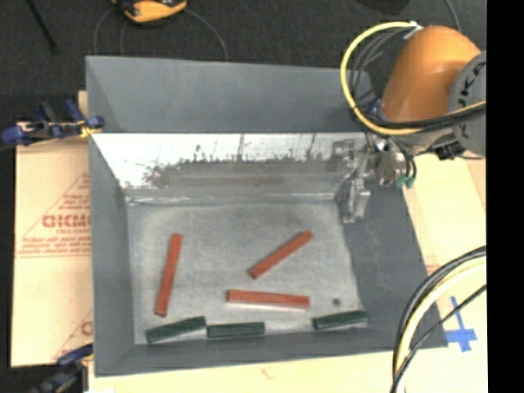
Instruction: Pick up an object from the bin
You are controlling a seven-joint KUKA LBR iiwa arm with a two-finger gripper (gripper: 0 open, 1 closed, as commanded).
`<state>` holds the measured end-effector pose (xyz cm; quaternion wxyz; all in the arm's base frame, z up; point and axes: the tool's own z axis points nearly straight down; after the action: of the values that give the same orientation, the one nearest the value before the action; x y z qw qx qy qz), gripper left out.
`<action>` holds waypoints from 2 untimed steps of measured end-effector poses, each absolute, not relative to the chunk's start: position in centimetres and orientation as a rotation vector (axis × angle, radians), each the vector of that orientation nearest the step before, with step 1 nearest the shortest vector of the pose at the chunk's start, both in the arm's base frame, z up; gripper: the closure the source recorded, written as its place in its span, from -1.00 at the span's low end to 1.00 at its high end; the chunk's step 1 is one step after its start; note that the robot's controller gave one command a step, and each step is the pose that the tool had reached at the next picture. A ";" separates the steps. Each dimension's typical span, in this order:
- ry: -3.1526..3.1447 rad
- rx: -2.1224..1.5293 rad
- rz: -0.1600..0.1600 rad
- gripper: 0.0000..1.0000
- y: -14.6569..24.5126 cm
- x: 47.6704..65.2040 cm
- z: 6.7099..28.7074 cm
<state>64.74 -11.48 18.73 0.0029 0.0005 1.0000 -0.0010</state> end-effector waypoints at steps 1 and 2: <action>3.129 -0.191 -0.003 -1.00 -7.4 62.9 12.0; 3.114 -0.396 -0.001 -1.00 -3.6 61.2 12.8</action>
Offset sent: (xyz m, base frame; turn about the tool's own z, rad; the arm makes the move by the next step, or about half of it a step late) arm -0.0358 0.0788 -0.0613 -0.2531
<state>61.20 -3.65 12.78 0.0012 -0.1261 0.9920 -0.0003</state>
